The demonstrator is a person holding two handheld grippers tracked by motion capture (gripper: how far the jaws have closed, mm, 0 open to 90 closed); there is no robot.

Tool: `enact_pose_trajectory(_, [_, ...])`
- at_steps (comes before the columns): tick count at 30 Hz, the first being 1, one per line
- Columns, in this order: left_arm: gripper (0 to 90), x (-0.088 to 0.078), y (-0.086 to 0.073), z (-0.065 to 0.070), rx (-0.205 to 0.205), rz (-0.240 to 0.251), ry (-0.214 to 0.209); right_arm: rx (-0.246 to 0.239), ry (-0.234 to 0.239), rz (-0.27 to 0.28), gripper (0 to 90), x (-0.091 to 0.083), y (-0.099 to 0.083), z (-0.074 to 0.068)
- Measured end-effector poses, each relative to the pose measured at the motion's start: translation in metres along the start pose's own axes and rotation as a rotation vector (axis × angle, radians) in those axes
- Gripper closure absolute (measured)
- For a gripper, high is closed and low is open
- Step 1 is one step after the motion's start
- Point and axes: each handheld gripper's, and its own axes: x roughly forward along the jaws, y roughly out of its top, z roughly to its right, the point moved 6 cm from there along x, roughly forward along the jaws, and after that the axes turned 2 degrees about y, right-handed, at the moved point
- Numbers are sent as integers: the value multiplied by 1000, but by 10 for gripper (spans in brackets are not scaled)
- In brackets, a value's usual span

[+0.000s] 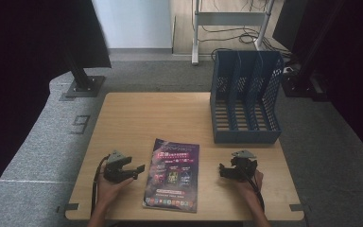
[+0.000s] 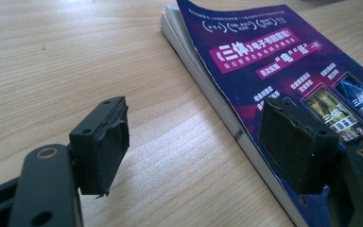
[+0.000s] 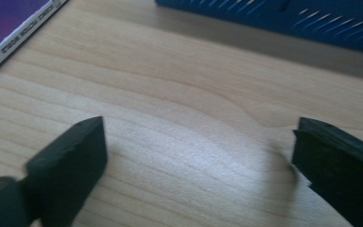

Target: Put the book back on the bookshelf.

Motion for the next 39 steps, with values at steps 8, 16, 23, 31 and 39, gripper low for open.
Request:
enact_pose_trajectory(8, [254,1,-1,-2,-1,-6,5,46,52,44,103,-9,6,3])
enact_pose_trajectory(16, [255,4,1,-2,1,-9,3,58,77,85,124,-16,11,1])
enact_pose_trajectory(23, [255,6,3,-2,3,-16,-5,45,101,115,129,-20,15,-11])
enact_pose_trajectory(31, [256,8,4,0,14,-19,0,24,149,153,130,-28,34,-33])
enact_pose_trajectory(39, [257,9,5,0,11,-15,1,-4,193,193,131,-25,60,-63])
